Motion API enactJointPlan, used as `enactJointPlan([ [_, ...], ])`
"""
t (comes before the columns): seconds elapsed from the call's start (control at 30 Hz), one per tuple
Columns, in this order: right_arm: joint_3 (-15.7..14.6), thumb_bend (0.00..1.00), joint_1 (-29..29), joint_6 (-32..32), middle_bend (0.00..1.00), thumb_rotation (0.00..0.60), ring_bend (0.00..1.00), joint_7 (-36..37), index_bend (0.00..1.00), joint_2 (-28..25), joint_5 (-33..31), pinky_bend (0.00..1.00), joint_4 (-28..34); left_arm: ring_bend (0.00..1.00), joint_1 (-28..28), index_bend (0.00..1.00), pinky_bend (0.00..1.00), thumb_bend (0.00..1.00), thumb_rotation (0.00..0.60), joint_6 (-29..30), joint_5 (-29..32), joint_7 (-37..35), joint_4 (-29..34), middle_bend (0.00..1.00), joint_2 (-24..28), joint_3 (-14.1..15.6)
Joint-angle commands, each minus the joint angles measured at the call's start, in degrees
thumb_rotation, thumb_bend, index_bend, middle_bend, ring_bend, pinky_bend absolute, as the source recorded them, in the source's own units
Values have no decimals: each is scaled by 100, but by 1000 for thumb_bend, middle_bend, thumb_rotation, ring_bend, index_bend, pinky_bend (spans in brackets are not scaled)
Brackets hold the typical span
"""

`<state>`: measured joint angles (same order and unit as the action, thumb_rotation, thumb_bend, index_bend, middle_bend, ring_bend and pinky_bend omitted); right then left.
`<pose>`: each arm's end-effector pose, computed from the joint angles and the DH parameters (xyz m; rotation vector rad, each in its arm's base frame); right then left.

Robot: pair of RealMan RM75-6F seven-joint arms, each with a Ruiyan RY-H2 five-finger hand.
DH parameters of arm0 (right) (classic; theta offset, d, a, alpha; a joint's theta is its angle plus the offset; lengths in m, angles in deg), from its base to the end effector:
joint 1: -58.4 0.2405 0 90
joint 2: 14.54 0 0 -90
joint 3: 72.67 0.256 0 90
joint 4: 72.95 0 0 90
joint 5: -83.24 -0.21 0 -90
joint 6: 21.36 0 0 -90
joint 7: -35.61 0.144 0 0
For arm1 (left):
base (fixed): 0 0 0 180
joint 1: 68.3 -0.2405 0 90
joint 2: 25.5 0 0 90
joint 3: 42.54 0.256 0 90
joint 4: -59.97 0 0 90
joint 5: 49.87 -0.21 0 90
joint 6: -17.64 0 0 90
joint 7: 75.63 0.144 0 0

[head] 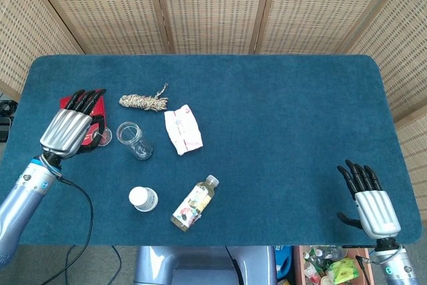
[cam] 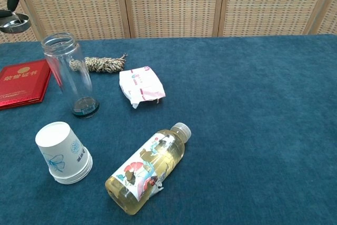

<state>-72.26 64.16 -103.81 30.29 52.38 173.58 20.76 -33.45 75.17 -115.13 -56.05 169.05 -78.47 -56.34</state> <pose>-0.2942 -0.1748 0.1256 1.5242 -0.9056 0.8894 -0.1624 0.3274 0.1647 -1.7482 -0.7481 -0.8510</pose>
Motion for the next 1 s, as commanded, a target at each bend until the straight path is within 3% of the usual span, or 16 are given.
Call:
enactJointPlan([
  [0.03,-2,0,8,25,0,600,0,17,45,3,-15,0,-19,0,255,617,0,426,600,-157,395,238,86,0,-21,-140],
  [0.47,14,0,34,97,0,600,0,162,45,-1,-91,0,-91,0,843,617,0,426,600,-240,1294,880,-19,0,-417,-150],
  [1.0,33,0,51,150,0,600,0,209,45,20,-169,0,-144,0,1136,617,0,427,600,-195,1613,1120,-313,0,-808,78],
])
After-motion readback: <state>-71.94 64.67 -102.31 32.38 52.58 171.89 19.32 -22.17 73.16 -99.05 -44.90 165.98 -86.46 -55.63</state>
